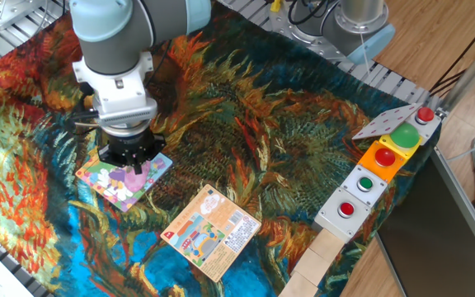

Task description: Assemble one piece of a puzzle

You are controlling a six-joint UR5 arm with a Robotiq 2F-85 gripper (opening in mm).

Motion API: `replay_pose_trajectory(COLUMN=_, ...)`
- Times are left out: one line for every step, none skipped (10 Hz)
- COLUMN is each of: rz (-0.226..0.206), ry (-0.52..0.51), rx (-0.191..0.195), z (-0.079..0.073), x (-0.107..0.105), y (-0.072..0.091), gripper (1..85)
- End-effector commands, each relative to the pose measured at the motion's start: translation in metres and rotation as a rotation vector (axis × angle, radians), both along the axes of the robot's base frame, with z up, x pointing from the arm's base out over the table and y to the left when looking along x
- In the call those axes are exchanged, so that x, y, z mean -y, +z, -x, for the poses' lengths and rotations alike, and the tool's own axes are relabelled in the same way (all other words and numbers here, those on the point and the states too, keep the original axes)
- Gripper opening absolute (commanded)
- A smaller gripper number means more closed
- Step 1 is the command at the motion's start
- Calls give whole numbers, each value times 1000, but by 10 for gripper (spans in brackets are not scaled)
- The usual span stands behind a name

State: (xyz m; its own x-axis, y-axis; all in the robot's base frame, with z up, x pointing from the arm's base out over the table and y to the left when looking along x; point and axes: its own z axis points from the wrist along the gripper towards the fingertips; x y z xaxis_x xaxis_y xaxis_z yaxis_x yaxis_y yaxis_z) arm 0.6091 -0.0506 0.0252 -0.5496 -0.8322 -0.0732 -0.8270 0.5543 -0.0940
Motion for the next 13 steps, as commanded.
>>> replay_pose_trajectory(rz=8, ry=-70, rx=3, z=0, x=7, y=5, gripper=13)
replay_pose_trajectory(rz=28, ry=-67, rx=5, z=-1, x=12, y=5, gripper=13)
replay_pose_trajectory(rz=27, ry=-63, rx=8, z=-2, x=12, y=5, gripper=13)
replay_pose_trajectory(rz=8, ry=-73, rx=20, z=-5, x=8, y=6, gripper=13)
replay_pose_trajectory(rz=1, ry=-85, rx=39, z=-10, x=6, y=6, gripper=13)
replay_pose_trajectory(rz=-3, ry=-98, rx=55, z=-14, x=6, y=7, gripper=13)
replay_pose_trajectory(rz=3, ry=-107, rx=57, z=-14, x=8, y=7, gripper=13)
replay_pose_trajectory(rz=1, ry=-112, rx=55, z=-14, x=8, y=7, gripper=13)
replay_pose_trajectory(rz=-2, ry=-112, rx=55, z=-14, x=7, y=7, gripper=13)
replay_pose_trajectory(rz=3, ry=-110, rx=44, z=-11, x=8, y=7, gripper=13)
replay_pose_trajectory(rz=9, ry=-104, rx=38, z=-10, x=9, y=6, gripper=13)
replay_pose_trajectory(rz=11, ry=-104, rx=38, z=-9, x=9, y=7, gripper=13)
replay_pose_trajectory(rz=-3, ry=-103, rx=39, z=-10, x=5, y=8, gripper=13)
